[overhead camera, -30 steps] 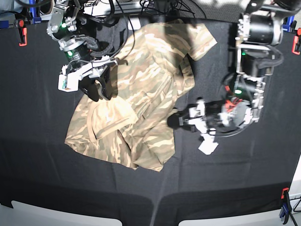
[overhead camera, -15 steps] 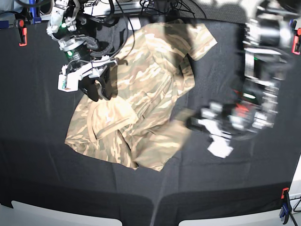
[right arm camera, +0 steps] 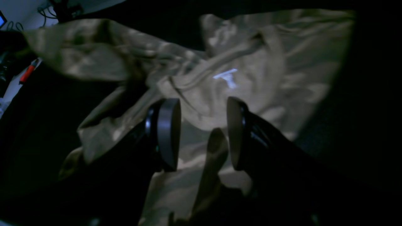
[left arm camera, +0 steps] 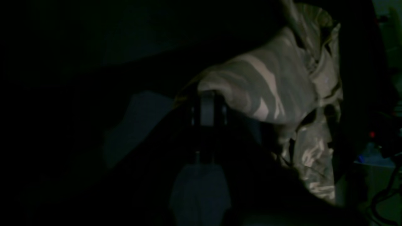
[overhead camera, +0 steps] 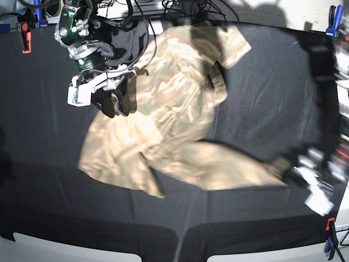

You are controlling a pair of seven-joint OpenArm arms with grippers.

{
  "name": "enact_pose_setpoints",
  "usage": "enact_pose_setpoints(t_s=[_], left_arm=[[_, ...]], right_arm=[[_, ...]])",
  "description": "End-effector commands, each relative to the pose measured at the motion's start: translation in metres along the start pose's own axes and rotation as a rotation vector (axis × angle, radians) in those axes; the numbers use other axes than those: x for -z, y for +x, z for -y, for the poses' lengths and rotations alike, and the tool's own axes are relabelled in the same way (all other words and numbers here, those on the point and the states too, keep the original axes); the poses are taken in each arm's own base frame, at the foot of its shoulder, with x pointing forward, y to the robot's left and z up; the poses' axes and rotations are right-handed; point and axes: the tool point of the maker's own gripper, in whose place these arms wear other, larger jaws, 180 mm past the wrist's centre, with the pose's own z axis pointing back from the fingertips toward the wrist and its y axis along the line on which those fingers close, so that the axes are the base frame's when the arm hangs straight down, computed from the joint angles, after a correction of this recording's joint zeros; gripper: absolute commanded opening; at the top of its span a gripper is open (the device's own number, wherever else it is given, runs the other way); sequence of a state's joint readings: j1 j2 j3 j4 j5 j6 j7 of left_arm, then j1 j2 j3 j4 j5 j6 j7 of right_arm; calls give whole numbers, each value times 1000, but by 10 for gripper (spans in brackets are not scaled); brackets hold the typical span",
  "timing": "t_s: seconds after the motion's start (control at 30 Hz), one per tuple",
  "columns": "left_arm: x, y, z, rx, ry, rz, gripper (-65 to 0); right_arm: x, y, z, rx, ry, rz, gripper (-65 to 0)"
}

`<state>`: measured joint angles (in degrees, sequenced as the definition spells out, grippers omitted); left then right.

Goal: Layout the t-shirt on the table in an organized manner, then fold the t-shirt properly
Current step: 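Grasp the shirt edge with the left gripper and drag it outward, then lower the right gripper onto the shirt hem and grasp it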

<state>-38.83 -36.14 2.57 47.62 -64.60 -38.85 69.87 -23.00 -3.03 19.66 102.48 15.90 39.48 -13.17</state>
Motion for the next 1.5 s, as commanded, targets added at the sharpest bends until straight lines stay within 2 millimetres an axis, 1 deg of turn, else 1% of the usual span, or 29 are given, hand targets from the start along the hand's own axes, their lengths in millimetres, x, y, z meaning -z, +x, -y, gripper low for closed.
enact_pose_setpoints(t_s=[0.0, 0.07, 0.1, 0.13, 0.23, 0.33, 0.4, 0.5, 0.63, 0.7, 0.77, 0.87, 1.0, 1.07, 1.13, 1.2, 1.27, 1.33, 1.47], left_arm=[[-18, 28, 4, 31, -9, 57, -650], [-26, 24, 10, 14, -52, 36, -650], [-27, 20, 15, 2, -85, 18, -650], [-27, 14, 19, -10, -114, -2, -650], [-24, 7, 29, -61, -197, 37, -650], [-15, -18, 29, -98, -214, 6, -650], [-9, -33, 29, -110, -224, -16, -650], [0, -47, 33, -132, -243, -35, -650], [12, -50, 44, -140, -276, -37, -650], [18, -50, 50, -141, -293, -37, -650], [23, -51, 55, -143, -309, -37, -650], [28, -51, 60, -145, -324, -36, -650], [29, -51, 61, -145, -327, -36, -650], [29, -51, 61, -145, -327, -36, -650], [29, -51, 61, -145, -327, -36, -650], [29, -51, 61, -146, -328, -36, -650], [29, -51, 61, -146, -328, -36, -650], [29, -51, 61, -145, -327, -36, -650], [29, -51, 61, -146, -328, -36, -650]], right_arm=[[0, 14, -3, -6, 13, 53, -410], [0, 14, -3, -6, 13, 54, -411], [0, 15, -3, -7, 14, 55, -410], [2, 17, -2, -10, 15, 61, -411], [9, 29, 1, -37, 19, 81, -411], [23, 37, 9, -99, 23, 29, -411], [34, 44, 17, -168, 9, -18, -411], [46, 72, 38, -219, -64, 6, -411], [61, 100, 66, -243, -160, -24, -411], [71, 104, 77, -235, -173, -53, -411], [83, 100, 88, -210, -181, -94, -411], [109, 83, 101, -158, -169, -181, -411], [149, 59, 101, -130, -120, -342, -411], [167, 54, 98, -158, -112, -404, -411], [180, 53, 100, -176, -145, -449, -411], [189, 54, 102, -193, -194, -480, -411], [194, 54, 98, -205, -233, -515, -411], [196, 52, 95, -211, -280, -550, -411], [198, 50, 94, -228, -385, -556, -411]])
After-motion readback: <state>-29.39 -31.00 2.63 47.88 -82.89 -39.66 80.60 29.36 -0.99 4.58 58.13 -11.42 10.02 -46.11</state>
